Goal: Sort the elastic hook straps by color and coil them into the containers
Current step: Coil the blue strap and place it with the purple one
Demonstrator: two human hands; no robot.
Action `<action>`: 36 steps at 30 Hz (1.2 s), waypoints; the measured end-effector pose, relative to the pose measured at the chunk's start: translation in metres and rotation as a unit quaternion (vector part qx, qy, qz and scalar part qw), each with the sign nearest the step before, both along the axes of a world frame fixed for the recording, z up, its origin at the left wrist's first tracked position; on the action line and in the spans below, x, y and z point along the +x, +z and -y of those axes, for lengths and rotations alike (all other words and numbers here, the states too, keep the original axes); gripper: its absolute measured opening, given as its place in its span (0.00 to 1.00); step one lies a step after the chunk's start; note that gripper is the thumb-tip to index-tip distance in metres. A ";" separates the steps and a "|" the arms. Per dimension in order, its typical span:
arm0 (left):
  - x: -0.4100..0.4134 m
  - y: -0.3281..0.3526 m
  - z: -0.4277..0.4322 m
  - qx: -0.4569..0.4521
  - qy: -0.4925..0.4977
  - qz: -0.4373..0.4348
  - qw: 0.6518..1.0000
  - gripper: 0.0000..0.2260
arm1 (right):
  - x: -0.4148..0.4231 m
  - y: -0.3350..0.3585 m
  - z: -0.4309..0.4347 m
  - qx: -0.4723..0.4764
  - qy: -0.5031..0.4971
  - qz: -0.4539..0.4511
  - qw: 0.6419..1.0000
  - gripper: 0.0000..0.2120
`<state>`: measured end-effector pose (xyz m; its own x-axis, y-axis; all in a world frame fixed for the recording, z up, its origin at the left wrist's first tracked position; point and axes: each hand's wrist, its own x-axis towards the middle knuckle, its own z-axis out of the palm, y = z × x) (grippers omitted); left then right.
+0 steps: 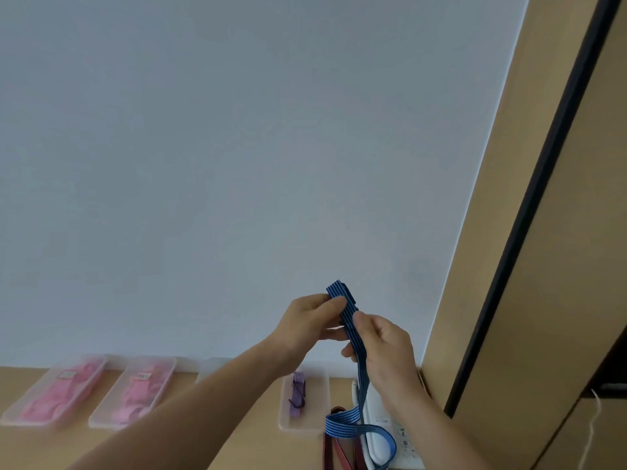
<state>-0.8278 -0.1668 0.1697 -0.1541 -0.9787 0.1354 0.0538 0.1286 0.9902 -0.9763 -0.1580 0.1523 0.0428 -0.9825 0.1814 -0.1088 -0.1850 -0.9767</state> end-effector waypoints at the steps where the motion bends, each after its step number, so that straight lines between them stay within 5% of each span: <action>1: 0.003 0.000 0.002 -0.007 0.008 0.006 1.000 0.15 | 0.003 -0.001 -0.001 0.000 -0.002 -0.005 1.000 0.13; 13: 0.007 -0.002 0.016 -0.117 0.026 0.146 0.982 0.07 | -0.003 -0.005 -0.012 0.066 -0.047 -0.026 0.996 0.25; 17: 0.004 -0.007 0.018 -0.276 0.057 0.293 0.914 0.09 | -0.011 0.001 -0.013 0.096 -0.053 0.027 0.994 0.25; 24: 0.000 -0.002 0.015 -0.500 0.095 0.412 0.756 0.12 | -0.017 0.013 -0.009 0.121 -0.030 0.079 0.989 0.29; 32: 0.000 -0.009 0.023 -0.568 0.108 0.478 0.661 0.16 | -0.014 0.012 -0.004 0.088 -0.023 0.084 0.992 0.20; 34: 0.001 -0.014 0.024 -0.536 0.118 0.436 0.714 0.17 | -0.014 0.013 -0.004 0.079 -0.019 0.088 0.993 0.18; 36: -0.001 -0.013 0.021 -0.384 0.117 0.319 0.858 0.16 | -0.015 0.014 -0.003 0.064 -0.012 0.084 0.994 0.16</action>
<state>-0.8290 -0.1876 0.1570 -0.2477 -0.6525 0.7161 -0.5853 0.6898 0.4261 -0.9913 -0.1551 0.1659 -0.0014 -0.9983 0.0577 0.0542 -0.0577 -0.9969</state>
